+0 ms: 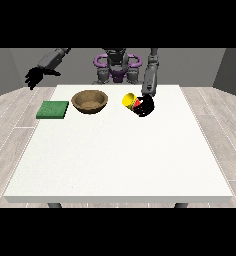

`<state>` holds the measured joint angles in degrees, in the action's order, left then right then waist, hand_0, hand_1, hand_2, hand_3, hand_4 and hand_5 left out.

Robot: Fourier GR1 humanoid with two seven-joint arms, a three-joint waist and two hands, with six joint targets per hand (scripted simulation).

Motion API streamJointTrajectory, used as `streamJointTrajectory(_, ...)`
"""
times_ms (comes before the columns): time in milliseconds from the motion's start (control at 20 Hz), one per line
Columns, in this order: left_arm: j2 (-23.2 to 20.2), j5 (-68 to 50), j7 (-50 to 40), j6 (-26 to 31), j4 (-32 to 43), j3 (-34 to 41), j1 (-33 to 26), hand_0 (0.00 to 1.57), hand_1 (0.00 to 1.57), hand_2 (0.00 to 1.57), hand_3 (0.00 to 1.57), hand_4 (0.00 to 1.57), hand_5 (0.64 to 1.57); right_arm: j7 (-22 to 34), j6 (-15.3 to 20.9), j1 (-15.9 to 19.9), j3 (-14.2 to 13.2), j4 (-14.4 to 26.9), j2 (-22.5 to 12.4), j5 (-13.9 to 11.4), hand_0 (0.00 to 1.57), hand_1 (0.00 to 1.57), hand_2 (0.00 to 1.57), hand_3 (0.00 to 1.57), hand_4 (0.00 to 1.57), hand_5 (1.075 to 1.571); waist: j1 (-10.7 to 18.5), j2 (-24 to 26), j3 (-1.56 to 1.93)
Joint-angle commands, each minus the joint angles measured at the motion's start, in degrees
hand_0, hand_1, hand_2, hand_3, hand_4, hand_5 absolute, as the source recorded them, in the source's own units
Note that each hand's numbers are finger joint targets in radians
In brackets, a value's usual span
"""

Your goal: Pick the cup and pour the ball into the bowl, then pick the bowl and place it on the pad

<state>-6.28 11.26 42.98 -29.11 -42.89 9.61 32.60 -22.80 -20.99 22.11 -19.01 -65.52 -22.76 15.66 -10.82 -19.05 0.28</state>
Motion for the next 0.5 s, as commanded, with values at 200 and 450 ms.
streamJointTrajectory(200, -0.39, 12.47, -16.21, -3.15, -1.20, -10.85, -0.60, 1.37, 1.37, 1.57, 1.57, 1.02, 1.532, 0.53, -1.76, -2.67, -3.04, 13.78, -4.38, -0.97, 0.00, 0.00, 0.06, 0.00, 0.00, 1.558, 6.94, 14.18, -0.10)
streamJointTrajectory(450, 2.11, 21.91, -28.64, -3.51, -2.85, -18.51, 3.38, 1.40, 1.40, 1.57, 1.57, 1.09, 1.571, -2.22, 1.30, -4.62, -3.18, 19.47, -2.04, -2.85, 0.00, 0.00, 0.00, 0.00, 0.00, 1.560, 11.61, 19.19, -0.13)
